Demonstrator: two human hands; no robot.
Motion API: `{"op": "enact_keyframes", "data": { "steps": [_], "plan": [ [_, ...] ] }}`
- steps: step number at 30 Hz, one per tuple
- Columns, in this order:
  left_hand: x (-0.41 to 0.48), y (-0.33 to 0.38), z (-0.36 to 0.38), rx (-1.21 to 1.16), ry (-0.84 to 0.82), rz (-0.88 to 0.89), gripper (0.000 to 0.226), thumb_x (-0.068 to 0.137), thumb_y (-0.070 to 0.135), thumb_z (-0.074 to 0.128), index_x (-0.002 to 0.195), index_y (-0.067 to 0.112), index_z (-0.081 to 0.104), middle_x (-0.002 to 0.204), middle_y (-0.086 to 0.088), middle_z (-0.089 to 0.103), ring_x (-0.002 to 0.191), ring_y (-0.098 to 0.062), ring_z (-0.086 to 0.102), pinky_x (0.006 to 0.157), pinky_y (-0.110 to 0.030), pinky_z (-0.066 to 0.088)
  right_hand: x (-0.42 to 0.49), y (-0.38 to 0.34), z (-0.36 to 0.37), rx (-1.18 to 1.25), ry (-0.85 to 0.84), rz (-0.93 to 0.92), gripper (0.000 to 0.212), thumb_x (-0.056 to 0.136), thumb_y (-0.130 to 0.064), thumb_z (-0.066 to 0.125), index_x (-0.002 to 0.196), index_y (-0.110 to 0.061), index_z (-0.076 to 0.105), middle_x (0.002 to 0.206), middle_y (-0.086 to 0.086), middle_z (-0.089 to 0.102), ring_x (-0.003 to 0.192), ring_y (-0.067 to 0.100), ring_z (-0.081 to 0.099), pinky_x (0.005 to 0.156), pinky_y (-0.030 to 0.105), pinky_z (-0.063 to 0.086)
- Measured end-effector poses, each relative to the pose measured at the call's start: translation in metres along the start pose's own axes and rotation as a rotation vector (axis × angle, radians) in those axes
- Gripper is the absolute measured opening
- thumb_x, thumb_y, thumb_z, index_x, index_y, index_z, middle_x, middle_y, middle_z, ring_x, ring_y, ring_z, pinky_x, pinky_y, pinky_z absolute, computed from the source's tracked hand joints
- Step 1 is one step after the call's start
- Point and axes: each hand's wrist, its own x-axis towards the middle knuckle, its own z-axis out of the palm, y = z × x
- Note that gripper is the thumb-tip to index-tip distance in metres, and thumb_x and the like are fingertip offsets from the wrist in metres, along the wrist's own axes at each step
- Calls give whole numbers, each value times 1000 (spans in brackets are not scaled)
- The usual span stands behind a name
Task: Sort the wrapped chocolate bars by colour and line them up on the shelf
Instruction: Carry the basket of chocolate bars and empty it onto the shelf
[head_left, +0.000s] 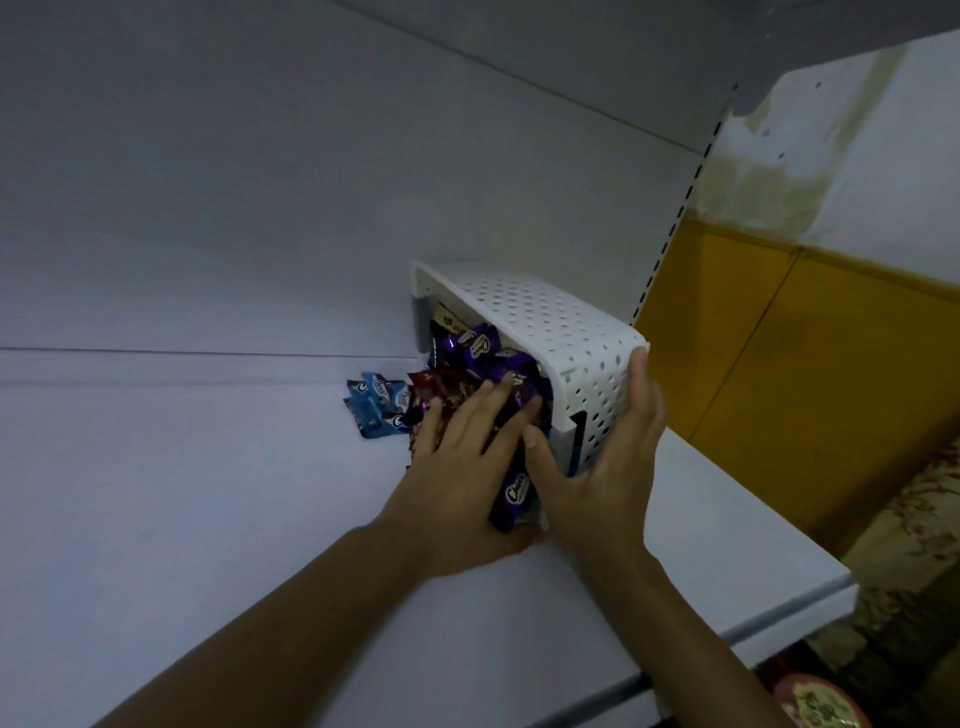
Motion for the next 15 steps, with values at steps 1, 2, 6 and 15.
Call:
{"op": "enact_keyframes", "data": {
  "steps": [1,2,6,15],
  "plan": [
    [0,1,-1,-2,17,2,109,70,67,66,150,34,-1,161,3,-2,147,-13,-8,118,-49,-7,0,-2,0,-17,-10,-36,95,72,-51,64,146,-26,10,143,4,28,135,16,29,106,35,37],
    [0,2,-2,-1,37,4,109,69,66,68,151,31,6,161,1,3,147,-14,-6,118,-50,-6,1,-5,-1,-34,-28,-68,96,72,-51,64,146,-24,11,143,7,28,134,18,30,104,38,38],
    [-1,0,-13,-40,126,33,103,69,55,76,150,19,25,157,-7,22,146,-21,7,119,-49,4,2,-17,2,-128,-92,-271,91,69,-50,66,140,-15,21,137,23,34,125,32,39,95,45,43],
    [-21,-7,-15,-41,-54,-203,74,85,49,56,144,8,37,152,-7,35,142,-18,28,106,-5,-2,-2,-27,13,-180,-134,-515,95,68,-55,66,140,-21,15,139,13,29,126,33,37,99,45,36]
  ]
}}
